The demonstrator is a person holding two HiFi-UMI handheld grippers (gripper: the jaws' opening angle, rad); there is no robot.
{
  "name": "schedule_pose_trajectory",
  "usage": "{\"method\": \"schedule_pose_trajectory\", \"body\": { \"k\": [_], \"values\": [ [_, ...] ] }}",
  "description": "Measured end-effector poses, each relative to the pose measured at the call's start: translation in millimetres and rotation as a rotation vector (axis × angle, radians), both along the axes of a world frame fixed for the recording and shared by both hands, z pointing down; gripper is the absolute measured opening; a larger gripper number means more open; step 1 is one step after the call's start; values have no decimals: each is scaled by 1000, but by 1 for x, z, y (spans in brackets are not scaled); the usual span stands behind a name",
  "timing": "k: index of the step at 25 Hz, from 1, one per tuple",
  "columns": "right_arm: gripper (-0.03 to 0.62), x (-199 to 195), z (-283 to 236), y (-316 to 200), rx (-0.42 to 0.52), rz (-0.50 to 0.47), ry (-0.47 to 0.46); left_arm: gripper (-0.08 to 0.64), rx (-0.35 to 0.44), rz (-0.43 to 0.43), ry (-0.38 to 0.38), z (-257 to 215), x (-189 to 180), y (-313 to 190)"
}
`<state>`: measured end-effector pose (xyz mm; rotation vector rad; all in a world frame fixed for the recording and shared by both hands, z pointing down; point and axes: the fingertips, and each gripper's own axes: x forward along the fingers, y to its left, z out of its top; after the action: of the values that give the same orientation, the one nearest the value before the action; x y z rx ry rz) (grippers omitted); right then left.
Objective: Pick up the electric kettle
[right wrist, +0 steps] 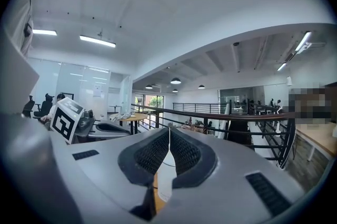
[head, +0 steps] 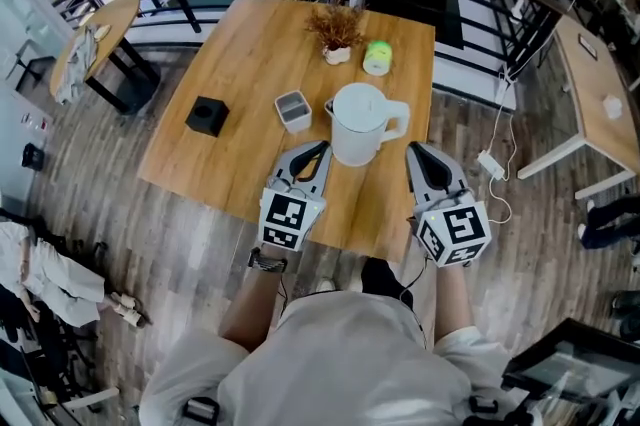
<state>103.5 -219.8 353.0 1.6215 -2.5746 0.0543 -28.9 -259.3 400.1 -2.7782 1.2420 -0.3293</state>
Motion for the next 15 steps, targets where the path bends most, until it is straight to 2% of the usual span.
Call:
{"method": "schedule_pose_trajectory", "body": {
  "k": [10, 15],
  "values": [
    [11, 22, 41, -46, -86, 24, -6, 11, -81, -11, 4, 36, 5, -35],
    [11, 24, 66, -61, -149, -6, 5, 12, -133, -21, -1, 60, 2, -47]
  ]
}}
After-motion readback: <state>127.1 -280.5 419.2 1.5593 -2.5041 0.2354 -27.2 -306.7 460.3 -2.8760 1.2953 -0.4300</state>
